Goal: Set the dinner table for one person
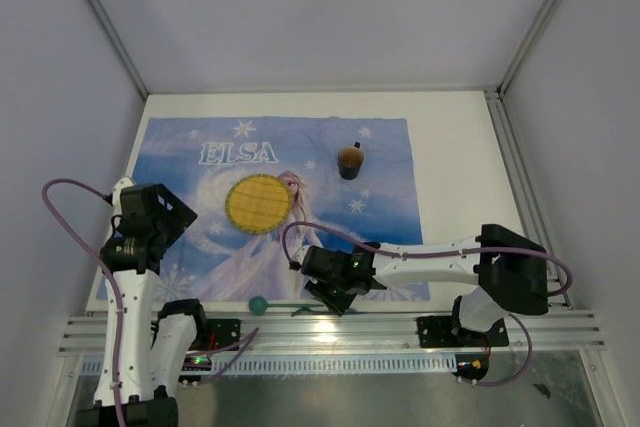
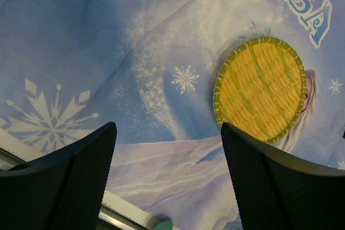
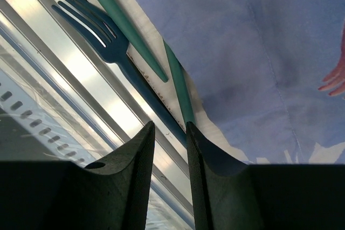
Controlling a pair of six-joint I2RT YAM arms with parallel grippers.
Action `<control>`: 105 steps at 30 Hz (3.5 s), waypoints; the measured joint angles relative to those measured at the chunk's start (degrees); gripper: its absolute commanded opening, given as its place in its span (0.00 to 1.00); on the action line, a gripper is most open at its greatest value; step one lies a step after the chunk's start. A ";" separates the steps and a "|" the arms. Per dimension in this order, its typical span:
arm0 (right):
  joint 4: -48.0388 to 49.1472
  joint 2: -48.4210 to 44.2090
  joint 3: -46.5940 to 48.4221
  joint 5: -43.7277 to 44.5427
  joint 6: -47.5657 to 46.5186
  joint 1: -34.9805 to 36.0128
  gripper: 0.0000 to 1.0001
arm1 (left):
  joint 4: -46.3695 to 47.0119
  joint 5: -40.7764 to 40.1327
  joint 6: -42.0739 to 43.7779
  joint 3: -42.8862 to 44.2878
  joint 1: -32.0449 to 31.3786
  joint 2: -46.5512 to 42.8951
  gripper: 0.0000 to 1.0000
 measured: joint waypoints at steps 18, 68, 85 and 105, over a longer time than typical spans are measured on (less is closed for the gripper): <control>-0.11 3.23 2.03 -0.57 -0.79 0.20 0.33 | -0.02 -0.04 0.00 0.00 -1.01 -0.02 0.81; 1.25 5.88 2.75 1.31 -5.57 0.20 0.06 | -1.42 -0.90 0.02 0.00 -2.38 0.00 0.81; -0.48 5.33 2.75 -0.24 -8.59 0.20 0.04 | -1.38 -1.16 0.02 0.00 -2.40 0.00 0.81; -9.57 -2.08 0.98 -11.37 -7.74 3.93 0.04 | -1.36 -2.10 0.04 0.00 -2.40 -0.02 0.81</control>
